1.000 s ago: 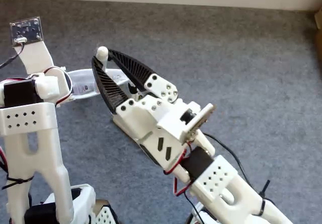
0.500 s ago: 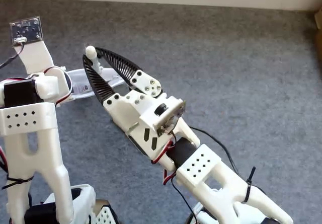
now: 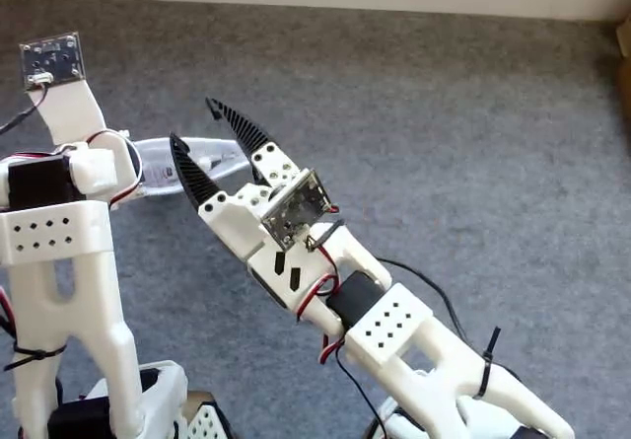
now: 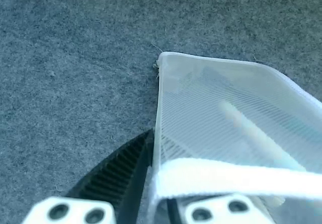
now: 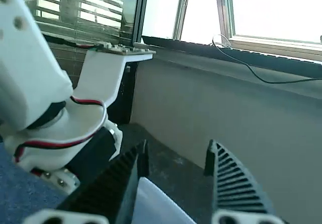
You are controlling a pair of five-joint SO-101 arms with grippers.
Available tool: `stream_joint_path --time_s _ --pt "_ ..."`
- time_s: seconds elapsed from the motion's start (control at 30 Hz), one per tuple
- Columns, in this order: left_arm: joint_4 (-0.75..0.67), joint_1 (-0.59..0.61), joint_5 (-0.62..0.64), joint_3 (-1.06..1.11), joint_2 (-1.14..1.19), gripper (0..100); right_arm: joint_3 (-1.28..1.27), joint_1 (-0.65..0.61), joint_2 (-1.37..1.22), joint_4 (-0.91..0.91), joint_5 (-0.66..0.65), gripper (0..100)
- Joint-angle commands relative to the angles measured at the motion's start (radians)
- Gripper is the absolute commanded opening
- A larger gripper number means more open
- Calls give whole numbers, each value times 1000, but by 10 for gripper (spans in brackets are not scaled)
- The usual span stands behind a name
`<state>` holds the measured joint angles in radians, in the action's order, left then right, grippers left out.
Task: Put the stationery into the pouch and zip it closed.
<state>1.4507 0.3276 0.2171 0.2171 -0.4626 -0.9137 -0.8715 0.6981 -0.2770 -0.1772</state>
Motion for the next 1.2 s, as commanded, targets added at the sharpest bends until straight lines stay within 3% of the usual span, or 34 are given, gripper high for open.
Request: stream_joint_path --time_s 0.0,0.57,0.8,0.97,1.17 --pt "-17 -7 9 5 -8 7 13 -1 85 50 -6 176" --pt "-17 -7 9 5 -8 7 13 5 392 671 -6 158" --pt "-17 -7 9 5 -8 7 5 84 387 806 -5 158" --pt "-17 -4 9 5 -8 7 10 125 389 928 97 157" --pt "-18 56 12 1 -8 7 5 134 387 995 106 157"
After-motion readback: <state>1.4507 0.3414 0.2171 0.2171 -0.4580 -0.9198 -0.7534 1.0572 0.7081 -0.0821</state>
